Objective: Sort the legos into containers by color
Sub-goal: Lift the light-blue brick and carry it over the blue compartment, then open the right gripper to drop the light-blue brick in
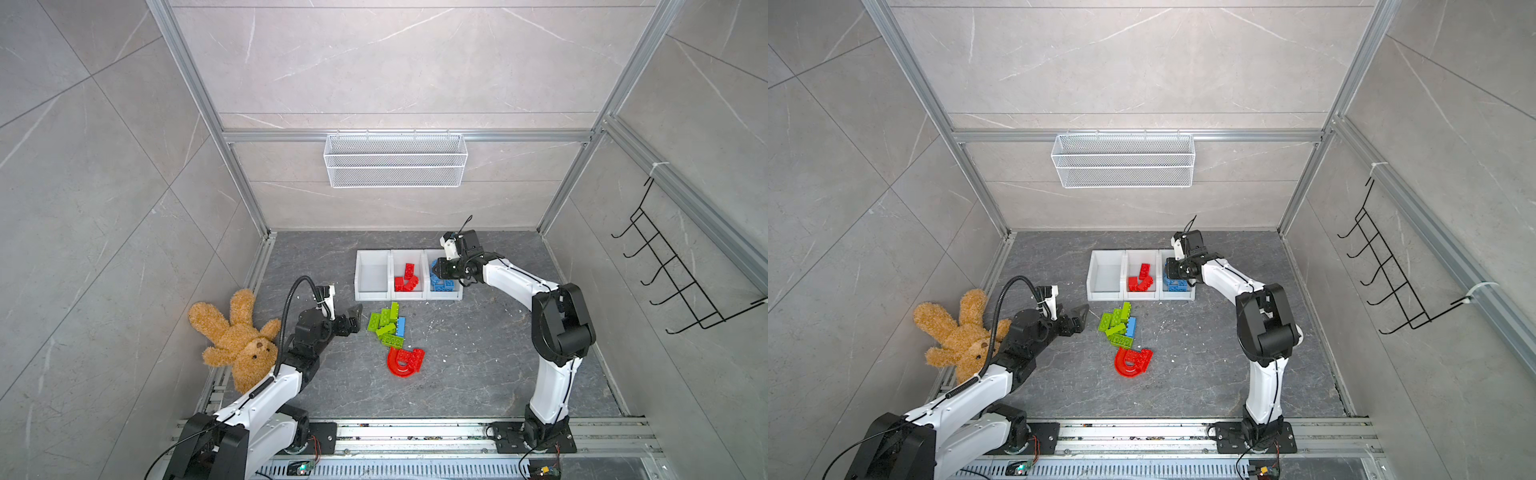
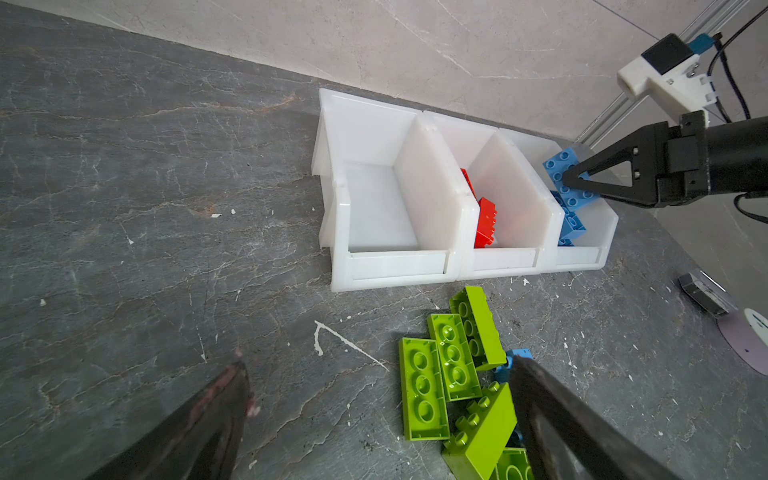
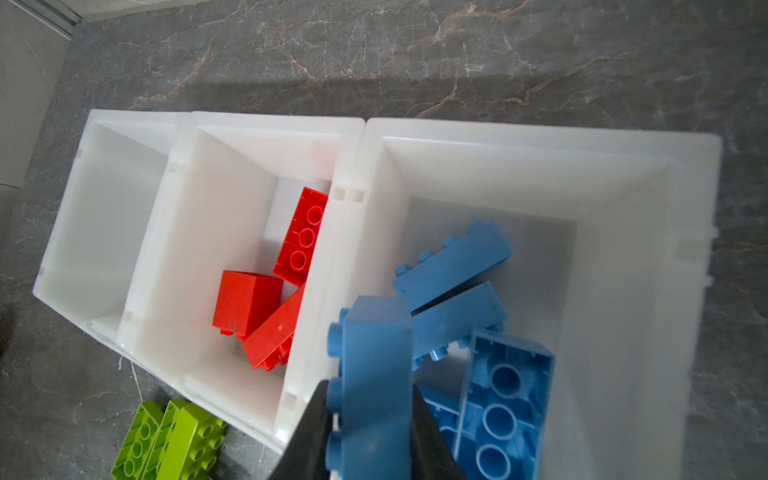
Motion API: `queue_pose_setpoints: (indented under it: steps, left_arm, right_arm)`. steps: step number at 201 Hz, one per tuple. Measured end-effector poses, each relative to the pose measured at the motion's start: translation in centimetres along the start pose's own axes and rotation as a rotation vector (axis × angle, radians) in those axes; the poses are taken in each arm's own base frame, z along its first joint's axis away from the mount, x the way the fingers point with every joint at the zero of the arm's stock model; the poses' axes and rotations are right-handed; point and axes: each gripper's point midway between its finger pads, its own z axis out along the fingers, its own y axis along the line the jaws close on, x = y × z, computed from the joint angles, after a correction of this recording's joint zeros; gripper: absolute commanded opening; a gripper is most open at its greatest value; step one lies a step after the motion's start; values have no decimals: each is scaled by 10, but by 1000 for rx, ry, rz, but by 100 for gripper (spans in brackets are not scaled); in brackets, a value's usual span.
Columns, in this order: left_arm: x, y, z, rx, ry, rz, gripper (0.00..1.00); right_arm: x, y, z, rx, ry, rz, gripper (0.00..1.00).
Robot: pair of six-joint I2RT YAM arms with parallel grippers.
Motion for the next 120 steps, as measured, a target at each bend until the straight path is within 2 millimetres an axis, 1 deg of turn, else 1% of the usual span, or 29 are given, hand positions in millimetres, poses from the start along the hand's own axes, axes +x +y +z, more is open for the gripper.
queue_pose_setpoints:
  steps: [10,26,49,62,80,93,108,120]
  left_arm:
    - [0,0,0,0,0,0,99]
    - [0,0,0,0,0,0,99]
    - [0,0,0,0,0,0,99]
    - [0,0,0,0,0,0,99]
    - [0,0,0,1,-1,0,100]
    - [-1,0,-1,2,-3,0,100]
    - [-2,-1,-1,3,-7,1,99]
    - [-3,-1,-1,3,-9,1,99]
  right_arm:
    - [2,0,3,-4,9,2,26]
    - [5,0,7,-10,19,4,33]
    - [6,-1,8,-11,23,14,51]
    - [4,0,7,-11,21,12,55]
    - [3,1,6,-12,18,9,57]
    - [1,2,1,-10,14,8,57]
    - [-4,6,-12,-10,-7,1,57]
    - [-9,11,-28,-17,-35,-6,57]
